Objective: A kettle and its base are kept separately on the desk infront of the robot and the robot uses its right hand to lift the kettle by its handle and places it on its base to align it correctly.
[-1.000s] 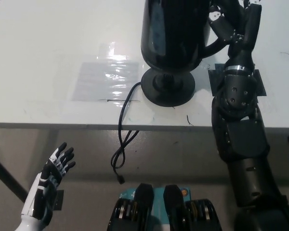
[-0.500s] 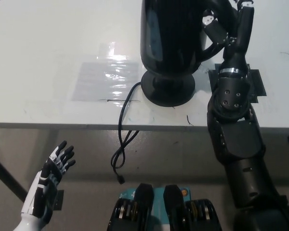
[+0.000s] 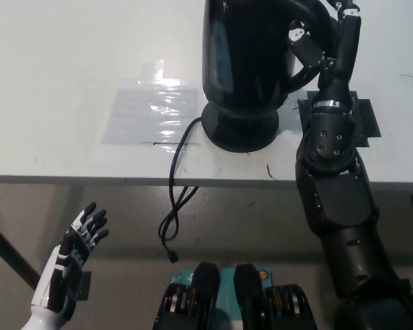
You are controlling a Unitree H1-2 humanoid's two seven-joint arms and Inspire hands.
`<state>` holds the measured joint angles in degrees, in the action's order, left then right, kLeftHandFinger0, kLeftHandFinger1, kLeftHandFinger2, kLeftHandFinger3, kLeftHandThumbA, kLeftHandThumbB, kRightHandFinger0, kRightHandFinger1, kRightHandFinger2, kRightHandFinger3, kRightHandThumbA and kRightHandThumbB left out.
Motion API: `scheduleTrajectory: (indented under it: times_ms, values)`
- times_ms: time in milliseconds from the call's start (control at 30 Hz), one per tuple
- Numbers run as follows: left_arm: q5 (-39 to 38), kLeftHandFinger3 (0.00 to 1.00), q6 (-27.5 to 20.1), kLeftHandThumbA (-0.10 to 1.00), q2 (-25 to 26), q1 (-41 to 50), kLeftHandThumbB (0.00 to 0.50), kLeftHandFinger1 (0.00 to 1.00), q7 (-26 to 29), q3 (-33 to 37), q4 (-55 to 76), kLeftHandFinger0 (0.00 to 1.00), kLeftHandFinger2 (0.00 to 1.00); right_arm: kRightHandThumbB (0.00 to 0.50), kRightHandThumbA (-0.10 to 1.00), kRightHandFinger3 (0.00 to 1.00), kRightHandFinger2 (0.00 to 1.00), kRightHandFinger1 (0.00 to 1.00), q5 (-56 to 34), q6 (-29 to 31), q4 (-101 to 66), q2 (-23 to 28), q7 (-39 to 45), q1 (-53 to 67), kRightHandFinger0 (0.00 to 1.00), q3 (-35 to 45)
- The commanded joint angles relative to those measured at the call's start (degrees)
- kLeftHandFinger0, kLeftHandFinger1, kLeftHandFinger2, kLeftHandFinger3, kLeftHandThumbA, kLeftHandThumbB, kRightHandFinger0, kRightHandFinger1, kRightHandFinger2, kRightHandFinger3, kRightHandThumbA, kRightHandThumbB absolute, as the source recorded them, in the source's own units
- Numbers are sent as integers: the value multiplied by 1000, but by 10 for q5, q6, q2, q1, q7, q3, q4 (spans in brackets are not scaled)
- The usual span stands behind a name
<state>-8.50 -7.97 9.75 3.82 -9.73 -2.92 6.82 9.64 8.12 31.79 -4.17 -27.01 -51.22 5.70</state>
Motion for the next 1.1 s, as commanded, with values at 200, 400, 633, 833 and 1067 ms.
scheduleTrajectory:
  times_ms: [200, 400, 633, 833, 1067]
  values:
    - [-3, 1000, -17, 1000, 7, 0, 126, 1000, -9, 3, 9, 1000, 1000, 133, -100, 791, 696, 253, -2, 49, -23, -3, -14, -38, 0, 2]
    - [0, 1000, -15, 1000, 9, -2, 139, 1000, -9, 3, 10, 1000, 1000, 126, -100, 787, 693, 245, -11, 58, -21, -6, -10, -36, 0, 4]
    - [-2, 1000, -14, 1000, 9, -8, 171, 1000, -9, 2, 9, 1000, 1000, 125, -100, 797, 695, 244, -12, 65, -8, -4, -10, -39, 0, 4]
    - [-5, 1000, -11, 1000, 7, -7, 174, 1000, -7, 0, 11, 1000, 1000, 131, -100, 771, 674, 224, -4, 64, 3, -8, -21, -41, 0, 3]
    - [-7, 1000, -15, 1000, 10, -9, 159, 1000, -11, 1, 8, 1000, 1000, 123, -100, 785, 683, 227, -12, 69, 11, -9, -15, -38, 0, 4]
